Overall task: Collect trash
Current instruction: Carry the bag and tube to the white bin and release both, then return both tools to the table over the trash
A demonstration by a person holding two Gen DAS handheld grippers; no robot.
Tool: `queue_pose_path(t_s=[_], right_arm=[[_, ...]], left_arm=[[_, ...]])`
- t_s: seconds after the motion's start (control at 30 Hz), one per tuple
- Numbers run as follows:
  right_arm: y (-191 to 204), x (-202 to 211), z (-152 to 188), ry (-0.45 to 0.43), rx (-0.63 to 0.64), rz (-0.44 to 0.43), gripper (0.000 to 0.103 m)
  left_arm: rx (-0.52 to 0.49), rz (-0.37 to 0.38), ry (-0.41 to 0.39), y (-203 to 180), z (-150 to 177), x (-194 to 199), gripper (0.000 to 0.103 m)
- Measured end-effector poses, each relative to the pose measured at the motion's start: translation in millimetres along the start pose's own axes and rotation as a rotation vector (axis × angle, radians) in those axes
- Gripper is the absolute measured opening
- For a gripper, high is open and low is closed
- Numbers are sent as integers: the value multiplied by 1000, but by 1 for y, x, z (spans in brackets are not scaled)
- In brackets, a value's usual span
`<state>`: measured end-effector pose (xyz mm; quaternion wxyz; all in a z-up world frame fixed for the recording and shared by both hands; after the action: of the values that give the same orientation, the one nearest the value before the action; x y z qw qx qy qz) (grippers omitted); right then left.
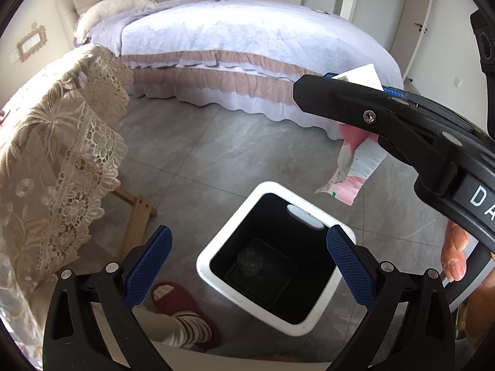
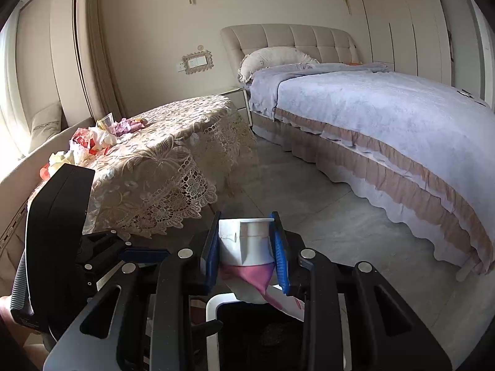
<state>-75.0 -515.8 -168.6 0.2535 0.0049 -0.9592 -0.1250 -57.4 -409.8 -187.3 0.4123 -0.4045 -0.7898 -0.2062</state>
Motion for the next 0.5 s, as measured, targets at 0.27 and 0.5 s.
queue_pose_path(t_s=[0.27,0.5], right_arm=[[8,-5,11,10,33,-2,31],[10,5,0,-54,41,-20,99]], left_arm=[[-29,-35,-8,0,0,12,98],[-25,-44,-37,-1,-3,24,98]])
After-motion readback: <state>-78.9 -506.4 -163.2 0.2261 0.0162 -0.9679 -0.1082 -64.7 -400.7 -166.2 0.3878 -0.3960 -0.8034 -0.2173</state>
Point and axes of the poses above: each gripper's, at about its wrist camera, not at the fingertips, and x roughly against the way its jaws point, y to its left, z to its underside, the point moved 6 cm from there along -x, roughly the way its jaws point, and after that the axes turned 3 degrees about -x, right-handed, at the moved point
